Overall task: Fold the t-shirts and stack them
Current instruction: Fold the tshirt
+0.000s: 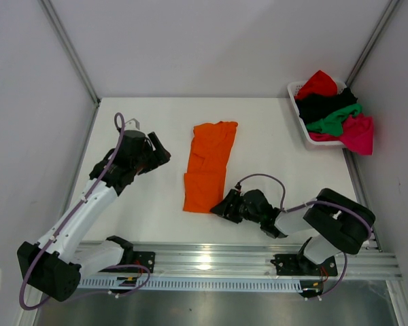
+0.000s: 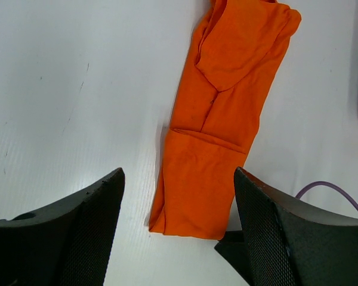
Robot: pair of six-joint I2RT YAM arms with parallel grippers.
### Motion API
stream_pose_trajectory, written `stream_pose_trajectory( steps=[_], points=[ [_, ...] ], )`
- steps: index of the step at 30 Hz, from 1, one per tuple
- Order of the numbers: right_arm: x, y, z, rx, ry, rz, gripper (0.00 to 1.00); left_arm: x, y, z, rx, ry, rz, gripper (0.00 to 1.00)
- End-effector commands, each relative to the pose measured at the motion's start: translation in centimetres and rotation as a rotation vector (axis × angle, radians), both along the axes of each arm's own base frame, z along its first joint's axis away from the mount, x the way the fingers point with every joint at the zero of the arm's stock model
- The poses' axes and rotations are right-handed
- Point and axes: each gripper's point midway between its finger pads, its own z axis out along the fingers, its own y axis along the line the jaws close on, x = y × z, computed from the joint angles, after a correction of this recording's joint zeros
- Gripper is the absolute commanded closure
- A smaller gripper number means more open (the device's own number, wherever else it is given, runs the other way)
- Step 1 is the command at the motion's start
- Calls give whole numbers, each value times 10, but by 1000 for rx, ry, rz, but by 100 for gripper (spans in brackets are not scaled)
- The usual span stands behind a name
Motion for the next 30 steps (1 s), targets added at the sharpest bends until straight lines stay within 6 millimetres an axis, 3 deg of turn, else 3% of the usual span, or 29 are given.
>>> stream_pose_trajectory(
  steps=[1,13,16,22,25,28,30],
  points=[
    [6,4,1,3,-10,-5,47,4,6,13,10,-49,11,24],
    [12,9,-7,2,11,-24,50,0,11,13,19,-55,24,24],
    [11,8,-7,8,10,-26,56,0,11,13,20,-56,25,24],
    [11,10,-1,23,-12,-13,81,-2,15,15,23,-65,39,24],
    [11,12,1,29,-21,-3,87,-4,18,13,29,-66,46,24],
    [10,12,2,29,-28,3,92,-9,20,-2,34,-43,53,24],
    [10,12,2,27,-32,9,94,-16,19,-26,30,9,50,25]
  ],
)
